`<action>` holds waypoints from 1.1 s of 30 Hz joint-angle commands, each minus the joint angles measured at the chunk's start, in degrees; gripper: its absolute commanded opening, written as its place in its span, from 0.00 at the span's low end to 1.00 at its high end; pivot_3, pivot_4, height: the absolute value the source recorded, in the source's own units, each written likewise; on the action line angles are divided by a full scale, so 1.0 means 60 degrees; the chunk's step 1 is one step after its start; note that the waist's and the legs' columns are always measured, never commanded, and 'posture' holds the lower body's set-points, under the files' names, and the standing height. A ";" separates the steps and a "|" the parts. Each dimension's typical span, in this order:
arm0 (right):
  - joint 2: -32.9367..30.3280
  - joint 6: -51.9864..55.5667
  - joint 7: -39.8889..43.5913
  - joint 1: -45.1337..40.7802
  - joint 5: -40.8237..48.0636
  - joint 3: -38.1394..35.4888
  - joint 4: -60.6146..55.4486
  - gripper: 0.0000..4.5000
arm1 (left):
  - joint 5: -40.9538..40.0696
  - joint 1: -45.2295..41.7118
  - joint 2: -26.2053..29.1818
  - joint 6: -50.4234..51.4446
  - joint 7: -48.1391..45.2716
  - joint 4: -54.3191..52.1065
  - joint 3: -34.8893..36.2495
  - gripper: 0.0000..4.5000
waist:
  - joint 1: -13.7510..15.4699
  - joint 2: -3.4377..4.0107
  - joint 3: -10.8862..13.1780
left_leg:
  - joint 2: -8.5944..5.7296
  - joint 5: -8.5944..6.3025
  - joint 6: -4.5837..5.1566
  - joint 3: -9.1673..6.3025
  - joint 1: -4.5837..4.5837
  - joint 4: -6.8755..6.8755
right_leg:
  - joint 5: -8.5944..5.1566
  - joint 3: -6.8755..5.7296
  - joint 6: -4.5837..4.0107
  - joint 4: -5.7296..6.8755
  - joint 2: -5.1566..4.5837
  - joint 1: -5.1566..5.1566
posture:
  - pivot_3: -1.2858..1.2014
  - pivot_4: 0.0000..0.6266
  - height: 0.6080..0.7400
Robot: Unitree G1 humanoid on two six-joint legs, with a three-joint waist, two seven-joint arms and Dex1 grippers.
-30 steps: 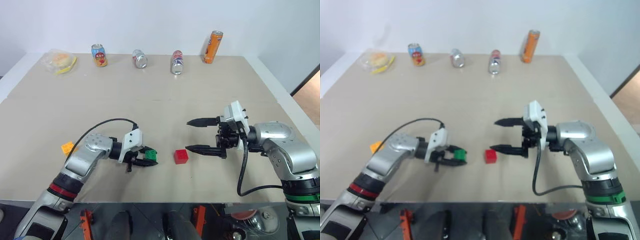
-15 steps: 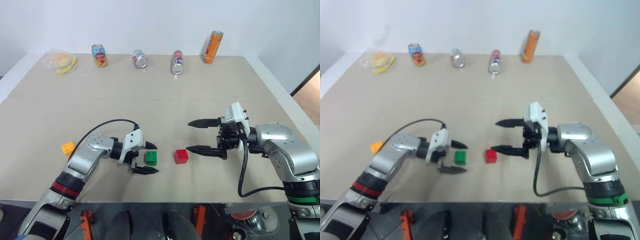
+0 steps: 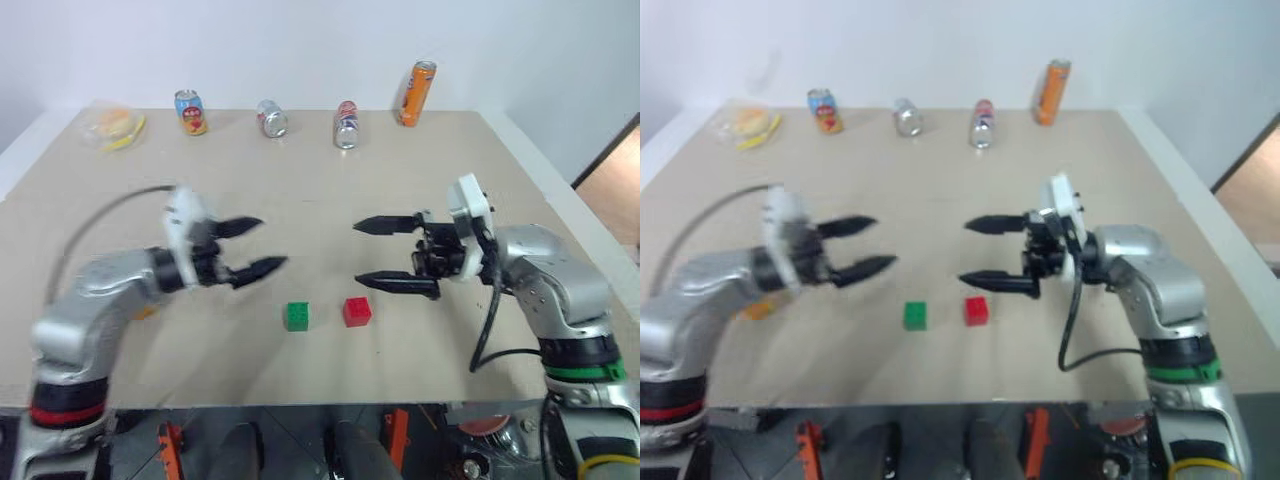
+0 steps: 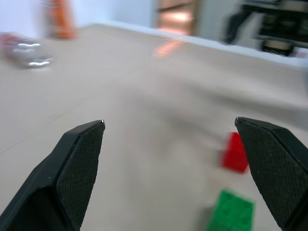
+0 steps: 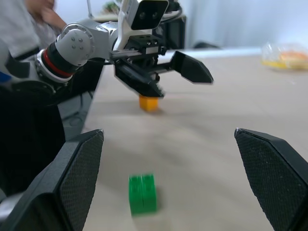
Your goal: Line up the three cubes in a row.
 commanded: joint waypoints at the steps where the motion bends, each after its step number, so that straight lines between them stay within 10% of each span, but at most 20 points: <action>1: 0.0525 -0.0534 0.0318 -0.0446 -0.0347 0.0512 0.0447 1.00 | -0.0036 0.1187 0.0885 -0.0044 -0.0265 0.0155 0.1716 1.00 | 0.0001 0.0000 0.0000 | 0.0005 0.0000 0.0000 0.0001 0.0002 -0.0001 | 0.0000 0.0000 -0.0007 -0.0001 0.0004 0.0002 | 0.52 0.24 1.00; 11: 0.1562 -0.1230 0.0734 -0.0967 -0.0909 0.1082 0.1359 1.00 | 0.0215 0.3376 0.1743 -0.1454 -0.1584 0.1571 0.2898 1.00 | 0.0137 -0.0024 -0.0013 | 0.0001 0.0002 -0.0007 0.0035 -0.0016 -0.0001 | -0.0037 -0.0024 -0.0073 0.0004 -0.0049 -0.0021 | 0.52 0.24 1.00; 21: 0.1491 -0.0977 0.0793 -0.0665 -0.0813 0.1052 0.0816 1.00 | 0.1578 0.1838 0.3552 -0.3760 -0.4391 0.5656 0.0717 1.00 | 0.0135 -0.0026 -0.0015 | 0.0049 0.0001 -0.0008 0.0067 -0.0018 -0.0024 | -0.0022 -0.0046 -0.0128 0.0016 -0.0031 -0.0068 | 0.52 0.24 1.00; 33: 0.1264 -0.0573 0.0158 -0.0035 -0.0649 0.0791 -0.0145 1.00 | 0.3348 0.0008 0.3371 -0.5635 -0.4724 0.8243 -0.1584 1.00 | 0.0123 -0.0029 -0.0016 | 0.0082 -0.0003 -0.0012 0.0066 -0.0037 -0.0028 | -0.0026 -0.0035 -0.0124 0.0092 0.0021 -0.0130 | 0.52 0.24 1.00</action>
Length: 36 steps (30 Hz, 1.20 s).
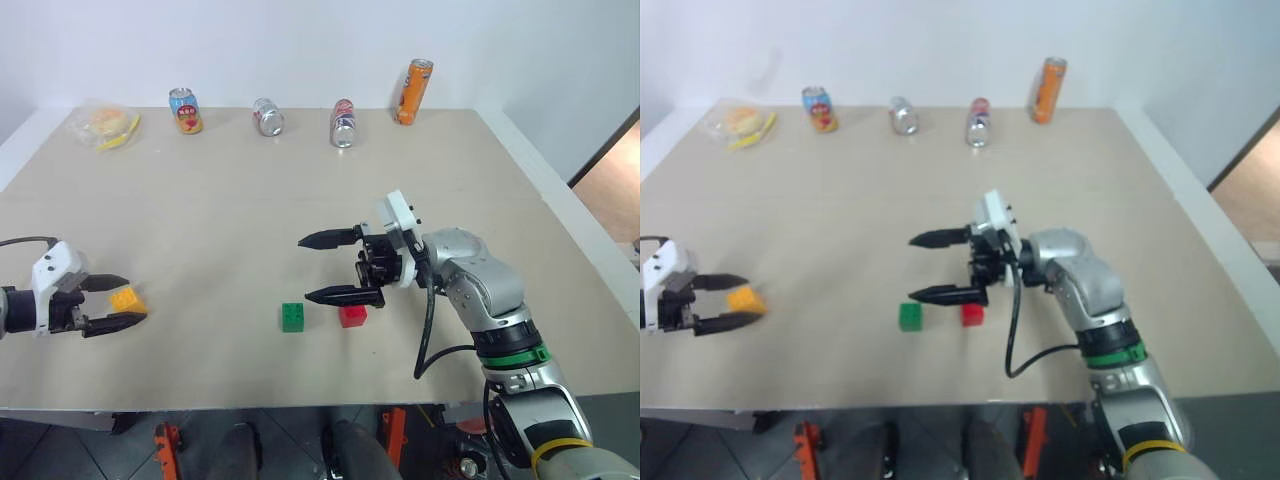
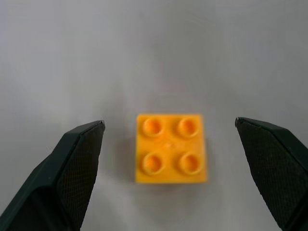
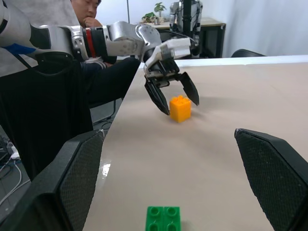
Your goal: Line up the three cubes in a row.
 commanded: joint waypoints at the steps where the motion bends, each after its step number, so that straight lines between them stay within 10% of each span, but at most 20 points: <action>1: -0.0127 0.0073 -0.0136 0.0111 0.0247 -0.0277 -0.0697 1.00 | 0.0364 -0.0486 -0.0035 -0.0298 0.0105 0.0491 -0.0297 1.00 | 0.0002 0.0000 0.0000 | 0.0001 0.0000 0.0000 0.0000 0.0000 0.0005 | -0.0003 0.0004 -0.0004 0.0016 0.0006 -0.0008 | 0.52 0.24 1.00; 10: -0.0310 0.0214 -0.0379 0.0322 0.0361 -0.0361 -0.1091 1.00 | 0.0949 -0.0970 -0.0277 -0.0733 0.0344 0.1342 -0.0798 1.00 | -0.0029 -0.0001 -0.0002 | 0.0031 0.0002 0.0002 -0.0009 0.0008 0.0008 | 0.0002 0.0040 -0.0013 0.0040 0.0067 -0.0016 | 0.52 0.24 1.00; 19: -0.0516 0.0261 -0.0451 0.0320 0.0447 -0.0404 -0.1141 1.00 | 0.0560 -0.1178 -0.0507 -0.0514 0.0148 0.0668 -0.0803 0.37 | -0.0031 -0.0002 -0.0002 | 0.0030 0.0004 0.0004 -0.0004 0.0010 0.0013 | 0.0005 0.0050 -0.0015 0.0043 0.0065 -0.0012 | 0.52 0.24 1.00; 36: -0.2154 0.1657 -0.1002 0.1226 0.1079 -0.1212 -0.2405 1.00 | 0.0401 -0.3321 -0.1990 0.0930 -0.1316 -0.2503 -0.3865 0.37 | -0.0084 -0.0006 -0.0004 | 0.0025 0.0005 0.0003 -0.0007 -0.0042 0.0044 | 0.0020 0.0082 0.0011 0.0043 0.0089 -0.0056 | 0.52 0.24 1.00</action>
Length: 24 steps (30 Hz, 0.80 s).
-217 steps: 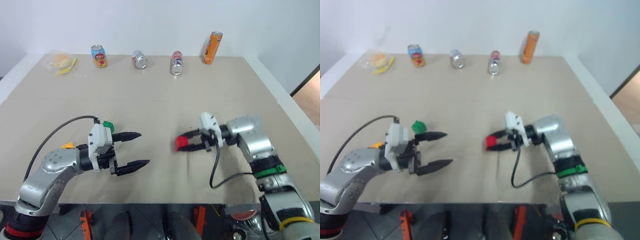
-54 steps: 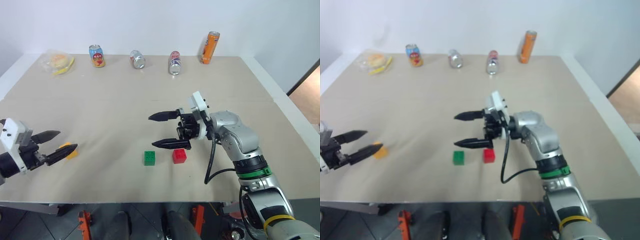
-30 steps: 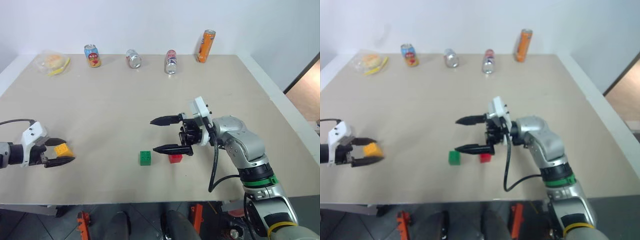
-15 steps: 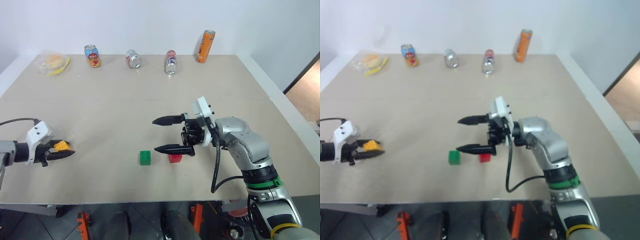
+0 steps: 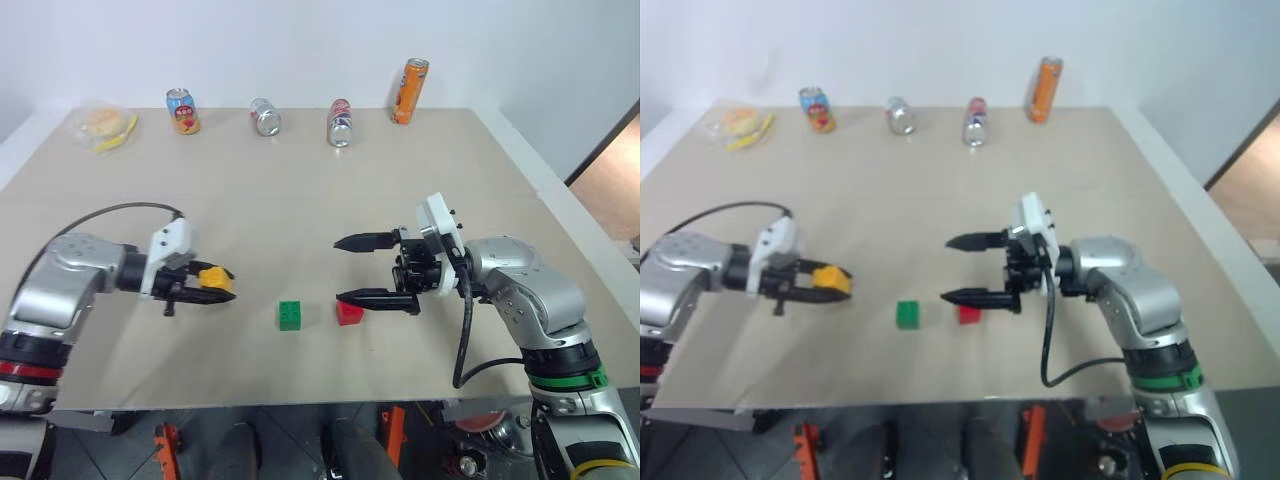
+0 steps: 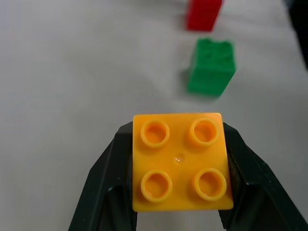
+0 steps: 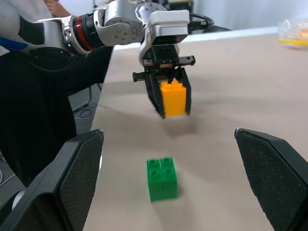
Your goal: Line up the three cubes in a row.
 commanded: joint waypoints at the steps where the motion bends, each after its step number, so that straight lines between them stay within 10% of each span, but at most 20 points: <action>1: -0.0280 0.0393 -0.0224 0.0133 0.0382 -0.0395 -0.0787 1.00 | 0.0411 -0.0242 -0.0055 -0.0511 -0.0462 0.0237 -0.0510 0.37 | -0.0001 0.0000 0.0000 | 0.0001 0.0000 0.0000 -0.0001 0.0000 -0.0002 | 0.0000 0.0002 -0.0001 0.0000 0.0004 -0.0004 | 0.52 0.24 1.00; 24: -0.0625 0.0741 -0.0911 0.0592 0.0789 -0.0749 -0.1552 1.00 | 0.1272 -0.0266 -0.0575 -0.1482 -0.0722 0.0959 -0.1120 0.37 | 0.0027 0.0001 -0.0001 | -0.0004 0.0001 0.0003 -0.0007 -0.0008 0.0040 | 0.0012 0.0010 0.0017 0.0002 0.0001 0.0016 | 0.52 0.24 1.00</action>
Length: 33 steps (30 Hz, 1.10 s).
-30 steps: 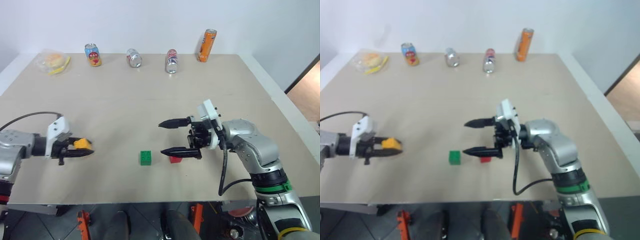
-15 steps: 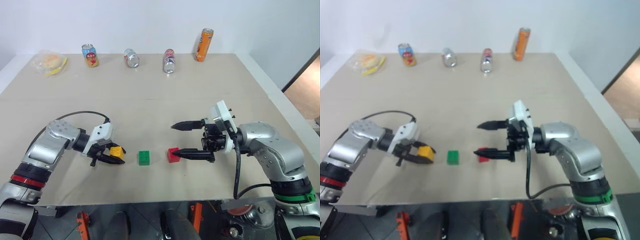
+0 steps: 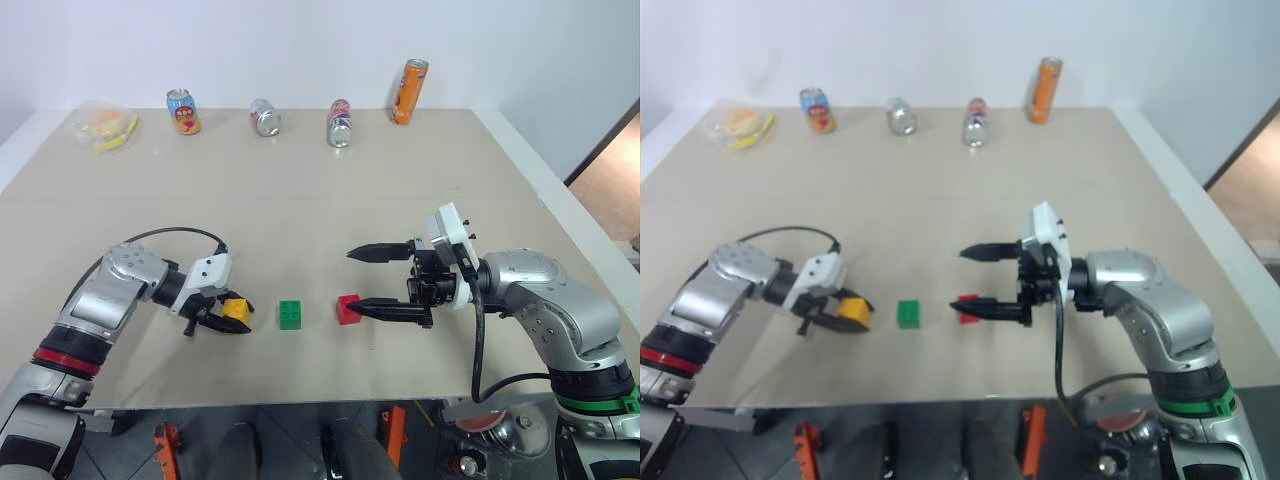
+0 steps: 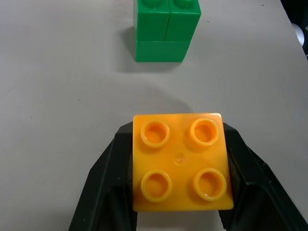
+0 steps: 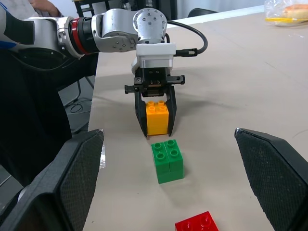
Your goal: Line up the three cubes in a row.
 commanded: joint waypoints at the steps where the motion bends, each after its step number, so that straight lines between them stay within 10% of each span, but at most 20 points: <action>1: -0.0089 -0.0063 -0.0023 -0.0143 0.0214 -0.0282 -0.0337 1.00 | 0.0123 -0.0040 -0.0045 -0.0136 -0.0015 -0.0069 -0.0075 0.37 | 0.0000 0.0000 0.0000 | -0.0001 0.0000 0.0000 0.0000 0.0000 0.0003 | 0.0000 0.0001 0.0000 0.0000 0.0000 0.0002 | 0.52 0.24 1.00; 10: -0.0123 -0.0056 0.0095 -0.0036 0.0248 -0.0273 -0.0280 1.00 | -0.0306 0.0121 -0.0087 0.0529 0.0002 -0.0597 0.0148 0.99 | 0.0020 0.0003 -0.0001 | -0.0011 0.0008 0.0012 -0.0008 0.0003 0.0032 | -0.0007 0.0010 -0.0012 0.0000 -0.0001 0.0027 | 0.52 0.24 1.00; 21: -0.0773 -0.0076 0.0113 0.0716 0.0806 -0.1904 0.0048 1.00 | -0.3493 0.1308 0.0951 0.4517 0.2750 -0.4421 0.4700 0.99 | -0.0001 -0.0003 0.0004 | -0.0015 0.0007 0.0015 -0.0014 0.0002 0.0050 | -0.0012 0.0022 -0.0009 -0.0003 -0.0003 0.0045 | 0.52 0.24 1.00; 33: -0.1020 -0.0629 -0.0945 0.3155 0.0223 -0.3569 0.0221 1.00 | -0.4055 0.6132 0.0028 0.5220 0.5693 -0.5980 0.9555 0.99 | -0.0012 -0.0005 0.0001 | -0.0016 0.0001 0.0012 0.0003 0.0092 -0.0037 | -0.0055 0.0036 -0.0046 -0.0007 -0.0008 0.0091 | 0.52 0.24 1.00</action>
